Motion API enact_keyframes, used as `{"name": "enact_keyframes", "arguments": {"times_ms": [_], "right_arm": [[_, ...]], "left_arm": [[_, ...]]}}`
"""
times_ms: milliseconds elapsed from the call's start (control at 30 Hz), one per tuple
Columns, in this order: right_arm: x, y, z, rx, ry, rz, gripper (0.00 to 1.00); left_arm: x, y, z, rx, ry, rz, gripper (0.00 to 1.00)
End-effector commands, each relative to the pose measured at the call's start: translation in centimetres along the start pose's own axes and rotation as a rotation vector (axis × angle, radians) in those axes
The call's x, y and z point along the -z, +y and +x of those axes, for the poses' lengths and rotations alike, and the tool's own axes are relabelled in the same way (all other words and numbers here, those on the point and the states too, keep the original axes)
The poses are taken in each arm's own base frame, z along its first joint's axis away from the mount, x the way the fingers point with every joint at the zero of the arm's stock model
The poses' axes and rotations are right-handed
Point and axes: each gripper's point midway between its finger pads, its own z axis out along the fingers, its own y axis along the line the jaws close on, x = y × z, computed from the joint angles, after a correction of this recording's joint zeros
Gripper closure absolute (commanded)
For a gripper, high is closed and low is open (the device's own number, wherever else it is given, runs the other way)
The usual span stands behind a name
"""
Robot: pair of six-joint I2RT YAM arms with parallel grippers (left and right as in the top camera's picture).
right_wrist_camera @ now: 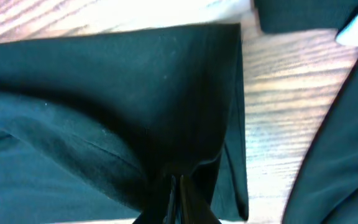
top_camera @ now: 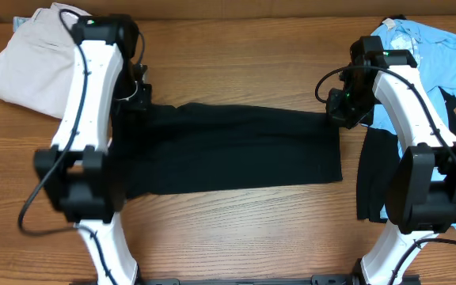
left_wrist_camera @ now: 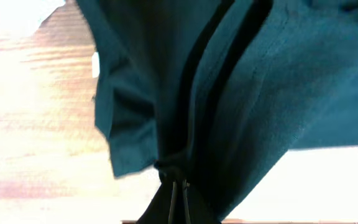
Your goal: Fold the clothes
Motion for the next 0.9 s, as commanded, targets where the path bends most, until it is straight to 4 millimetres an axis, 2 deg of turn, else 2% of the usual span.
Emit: {"name": "enact_keyframes", "arguments": {"times_ms": [0,100,333,467,533,567,667,733,867], "right_arm": [[1.6,0.4,0.5,0.007,-0.017,-0.037,0.96],[2.1,0.4,1.3,0.005,0.001,-0.038,0.96],[2.3,-0.2,2.6,0.021,0.047,-0.007,0.96],[1.6,-0.6,3.6,0.014,0.085,0.003,0.96],[1.0,-0.8,4.3,0.009,0.111,0.009,0.95],[0.7,-1.0,4.6,0.007,0.123,0.011,0.92],[0.1,-1.4,5.2,-0.004,0.147,0.016,0.86],[-0.1,-1.9,5.3,-0.017,0.152,0.016,0.79],[-0.8,-2.9,5.0,-0.052,0.142,0.012,0.52]], "left_arm": [[1.6,0.3,2.0,-0.016,-0.031,-0.009,0.96],[0.2,0.2,3.1,-0.019,0.028,-0.009,0.96],[-5.0,0.4,4.7,0.001,0.143,-0.038,0.96],[-6.5,1.3,5.9,0.001,0.196,-0.093,0.94],[-6.8,1.4,6.2,-0.002,0.211,-0.104,0.73],[-6.9,1.5,6.3,-0.003,0.214,-0.106,0.58],[-6.9,1.5,6.3,-0.002,0.212,-0.106,0.39],[-6.9,1.5,6.1,-0.001,0.206,-0.106,0.36],[-6.8,1.5,5.7,-0.001,0.188,-0.111,0.34]]}}
